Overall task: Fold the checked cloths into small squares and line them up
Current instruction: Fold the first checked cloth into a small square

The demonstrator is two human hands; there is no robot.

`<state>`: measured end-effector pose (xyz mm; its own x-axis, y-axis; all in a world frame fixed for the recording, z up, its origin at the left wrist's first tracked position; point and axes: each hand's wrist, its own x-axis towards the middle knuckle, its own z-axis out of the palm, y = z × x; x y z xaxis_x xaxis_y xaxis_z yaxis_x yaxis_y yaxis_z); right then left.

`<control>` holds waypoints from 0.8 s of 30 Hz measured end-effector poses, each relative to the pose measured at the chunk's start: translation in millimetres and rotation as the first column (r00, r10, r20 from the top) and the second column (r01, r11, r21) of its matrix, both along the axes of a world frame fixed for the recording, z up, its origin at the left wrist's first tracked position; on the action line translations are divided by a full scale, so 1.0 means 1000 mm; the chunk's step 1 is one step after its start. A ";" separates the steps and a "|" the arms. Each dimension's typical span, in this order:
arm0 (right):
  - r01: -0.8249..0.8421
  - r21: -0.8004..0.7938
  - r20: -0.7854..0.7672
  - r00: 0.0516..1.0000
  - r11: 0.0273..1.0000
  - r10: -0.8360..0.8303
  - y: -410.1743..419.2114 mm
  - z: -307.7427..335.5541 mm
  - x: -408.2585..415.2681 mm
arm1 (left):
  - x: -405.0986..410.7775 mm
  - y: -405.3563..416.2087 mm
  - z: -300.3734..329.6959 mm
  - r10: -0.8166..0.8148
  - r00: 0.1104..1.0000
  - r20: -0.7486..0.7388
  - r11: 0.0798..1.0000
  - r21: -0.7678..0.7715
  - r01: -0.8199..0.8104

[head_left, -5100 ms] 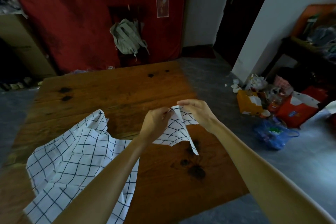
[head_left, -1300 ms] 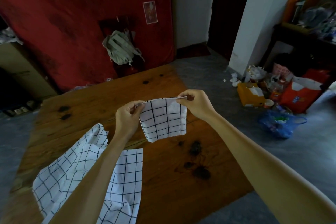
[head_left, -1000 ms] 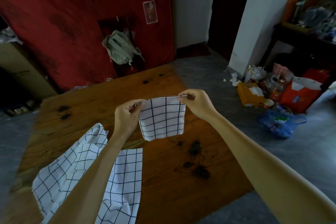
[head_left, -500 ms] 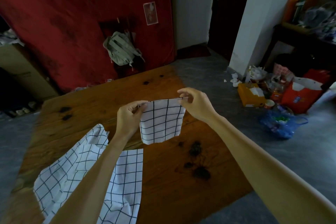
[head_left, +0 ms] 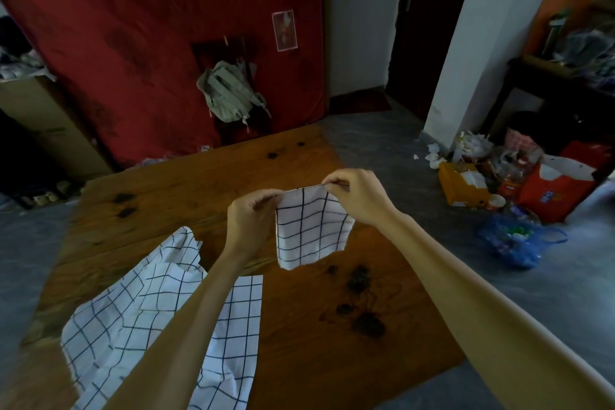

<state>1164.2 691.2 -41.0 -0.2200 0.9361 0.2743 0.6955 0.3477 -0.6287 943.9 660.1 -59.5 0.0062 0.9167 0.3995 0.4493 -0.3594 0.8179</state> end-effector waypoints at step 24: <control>-0.105 0.091 -0.158 0.980 0.990 0.118 -0.006 0.020 -0.042 | 0.024 0.000 0.001 0.111 0.979 -0.173 0.991 0.091 -0.096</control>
<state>1122.5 685.6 -21.3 -0.2679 0.8813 0.3893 0.5404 0.4720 -0.6965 967.9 659.9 -58.8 -0.0096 0.8805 0.4740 0.6225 -0.3657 0.6919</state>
